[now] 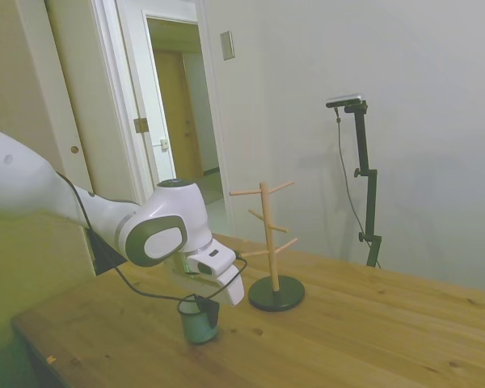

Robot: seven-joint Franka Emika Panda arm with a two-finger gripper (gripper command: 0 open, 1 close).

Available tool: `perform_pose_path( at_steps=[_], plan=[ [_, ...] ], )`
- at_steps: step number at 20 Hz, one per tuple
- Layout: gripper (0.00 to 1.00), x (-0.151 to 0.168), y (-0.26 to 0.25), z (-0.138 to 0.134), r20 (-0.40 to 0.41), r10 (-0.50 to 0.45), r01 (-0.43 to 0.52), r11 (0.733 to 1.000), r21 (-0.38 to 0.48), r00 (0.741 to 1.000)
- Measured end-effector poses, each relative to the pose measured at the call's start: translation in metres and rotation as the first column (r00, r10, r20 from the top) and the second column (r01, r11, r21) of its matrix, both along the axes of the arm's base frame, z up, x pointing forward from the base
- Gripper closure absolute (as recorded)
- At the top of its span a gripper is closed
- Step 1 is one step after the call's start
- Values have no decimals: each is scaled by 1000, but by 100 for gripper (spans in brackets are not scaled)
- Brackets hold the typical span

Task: Unload the mug

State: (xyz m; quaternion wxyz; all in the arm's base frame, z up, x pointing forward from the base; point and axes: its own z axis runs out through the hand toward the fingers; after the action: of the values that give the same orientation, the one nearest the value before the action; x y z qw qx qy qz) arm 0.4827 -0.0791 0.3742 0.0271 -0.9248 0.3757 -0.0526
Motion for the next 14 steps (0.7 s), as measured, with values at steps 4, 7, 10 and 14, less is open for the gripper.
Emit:
perform_pose_path(
  at_steps=[4,7,10,14],
  plan=[
    [0,5,2,-3,-1,-7,7,1000,-20,1000],
    [0,6,4,-2,2,-4,4,999,-37,1000],
    [0,6,7,-1,4,2,-2,999,-38,1000],
    [0,6,9,2,11,6,-6,999,-39,1000]
  ],
)
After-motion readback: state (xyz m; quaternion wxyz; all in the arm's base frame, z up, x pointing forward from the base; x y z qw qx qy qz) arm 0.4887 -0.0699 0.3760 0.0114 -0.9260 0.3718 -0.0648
